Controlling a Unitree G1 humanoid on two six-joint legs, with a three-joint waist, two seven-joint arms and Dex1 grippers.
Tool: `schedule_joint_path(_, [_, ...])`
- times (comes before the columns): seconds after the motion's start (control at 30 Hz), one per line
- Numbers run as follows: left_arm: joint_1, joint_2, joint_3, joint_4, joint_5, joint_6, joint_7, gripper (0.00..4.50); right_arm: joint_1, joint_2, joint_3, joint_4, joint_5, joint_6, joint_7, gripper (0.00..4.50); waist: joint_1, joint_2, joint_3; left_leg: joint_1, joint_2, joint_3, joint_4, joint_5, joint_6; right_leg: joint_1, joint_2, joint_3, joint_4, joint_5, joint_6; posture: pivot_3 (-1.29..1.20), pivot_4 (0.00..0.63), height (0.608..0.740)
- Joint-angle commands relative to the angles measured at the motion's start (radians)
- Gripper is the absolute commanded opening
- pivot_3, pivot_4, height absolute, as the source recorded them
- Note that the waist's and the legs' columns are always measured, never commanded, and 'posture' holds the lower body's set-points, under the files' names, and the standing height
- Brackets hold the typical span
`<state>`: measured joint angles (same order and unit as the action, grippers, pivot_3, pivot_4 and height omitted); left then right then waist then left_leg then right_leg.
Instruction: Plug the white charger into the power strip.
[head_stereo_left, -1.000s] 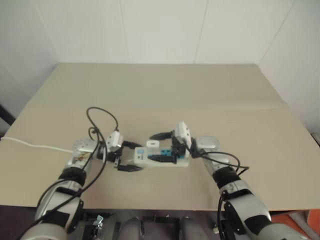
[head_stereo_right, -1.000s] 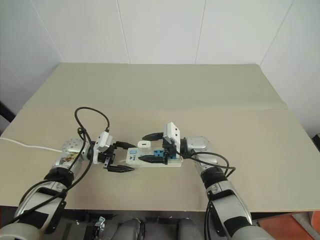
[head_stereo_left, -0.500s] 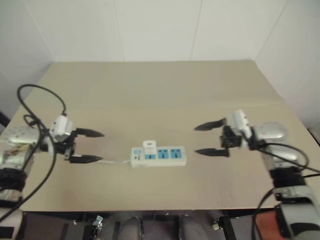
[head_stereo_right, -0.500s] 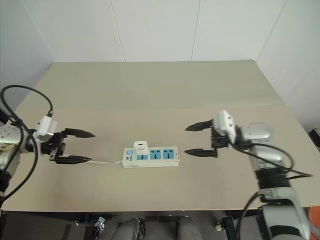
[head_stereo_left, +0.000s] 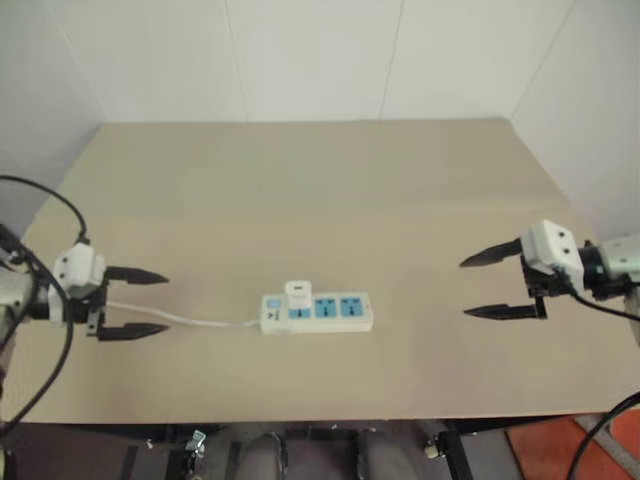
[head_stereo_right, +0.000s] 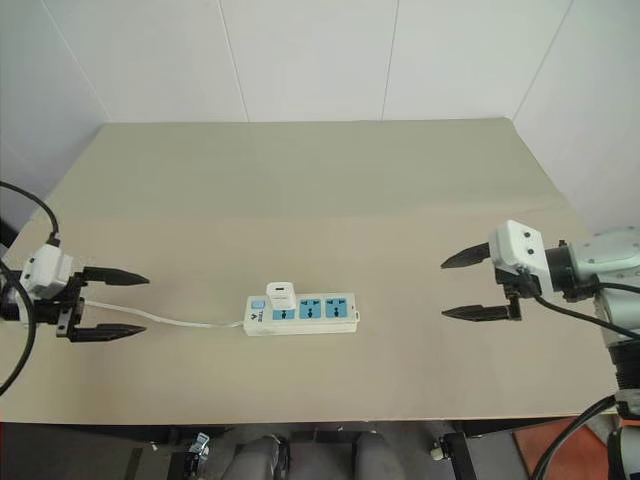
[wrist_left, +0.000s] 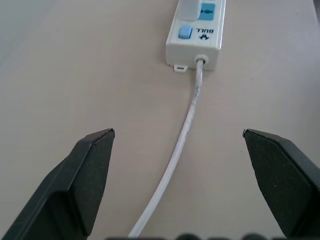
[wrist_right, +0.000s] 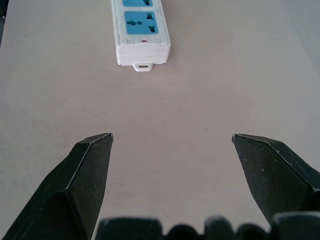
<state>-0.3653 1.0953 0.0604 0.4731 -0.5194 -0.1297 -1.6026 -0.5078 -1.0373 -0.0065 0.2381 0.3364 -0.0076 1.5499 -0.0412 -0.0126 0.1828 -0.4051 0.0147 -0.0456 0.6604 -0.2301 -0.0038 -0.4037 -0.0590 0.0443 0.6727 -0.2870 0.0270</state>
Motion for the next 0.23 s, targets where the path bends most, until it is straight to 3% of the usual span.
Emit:
schedule_joint_path(0.03, [-0.005, 0.004, 0.057, -0.046, -0.006, 0.037, 0.004, 4.49, 0.010, -0.021, -0.038, -0.049, 0.023, 0.022, 0.008, 4.50, 0.000, 0.000, 0.000, 0.000, 0.000, 0.000, 0.000, 0.000, 0.000, 0.000, 0.000, 0.000, 0.000, 0.000, 0.000, 0.00, 0.150, 0.740])
schedule_joint_path(0.23, [-0.022, -0.005, 0.072, -0.057, 0.016, 0.064, 0.000, 4.49, 0.020, -0.020, -0.048, -0.060, 0.021, 0.032, -0.005, 4.50, -0.001, 0.000, 0.000, 0.000, 0.000, 0.000, 0.000, 0.000, 0.000, 0.000, 0.000, 0.000, 0.000, 0.000, 0.000, 0.00, 0.150, 0.740])
